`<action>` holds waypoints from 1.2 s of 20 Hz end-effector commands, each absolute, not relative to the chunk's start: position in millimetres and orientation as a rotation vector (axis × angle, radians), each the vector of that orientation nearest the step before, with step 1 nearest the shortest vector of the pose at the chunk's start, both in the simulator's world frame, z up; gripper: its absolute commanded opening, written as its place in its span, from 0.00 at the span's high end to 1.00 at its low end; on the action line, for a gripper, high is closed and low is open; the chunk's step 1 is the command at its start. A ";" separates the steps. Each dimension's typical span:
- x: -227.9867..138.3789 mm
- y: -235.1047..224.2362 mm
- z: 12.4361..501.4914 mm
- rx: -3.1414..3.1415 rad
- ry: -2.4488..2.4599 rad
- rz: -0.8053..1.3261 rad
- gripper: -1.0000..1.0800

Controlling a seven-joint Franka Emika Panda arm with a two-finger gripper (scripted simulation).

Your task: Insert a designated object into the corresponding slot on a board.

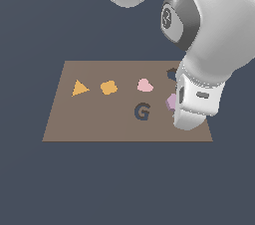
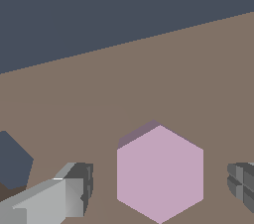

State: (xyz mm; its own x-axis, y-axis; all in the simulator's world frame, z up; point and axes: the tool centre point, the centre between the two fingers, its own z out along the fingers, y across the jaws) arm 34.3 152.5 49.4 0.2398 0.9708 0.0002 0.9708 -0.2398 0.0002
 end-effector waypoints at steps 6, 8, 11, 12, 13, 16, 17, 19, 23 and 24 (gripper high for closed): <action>33.9 152.3 31.5 2.475 1.935 0.000 0.04; 33.8 152.3 29.9 2.475 1.935 0.000 0.04; 33.8 152.3 29.9 2.475 1.935 0.000 1.00; 33.8 152.3 29.9 2.475 1.935 0.000 1.00; 33.8 152.3 29.9 2.475 1.935 0.000 1.00; 33.8 152.3 29.9 2.475 1.935 0.000 1.00; 33.8 152.3 29.9 2.475 1.935 0.000 1.00; 34.3 151.8 30.5 2.475 1.934 0.001 1.00; 34.2 152.1 35.1 2.475 1.935 0.000 1.00; 34.0 151.9 33.2 2.475 1.935 -0.001 1.00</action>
State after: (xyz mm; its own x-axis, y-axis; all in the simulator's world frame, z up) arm 34.2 152.0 33.7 0.2415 0.9704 -0.0001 0.9704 -0.2415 0.0005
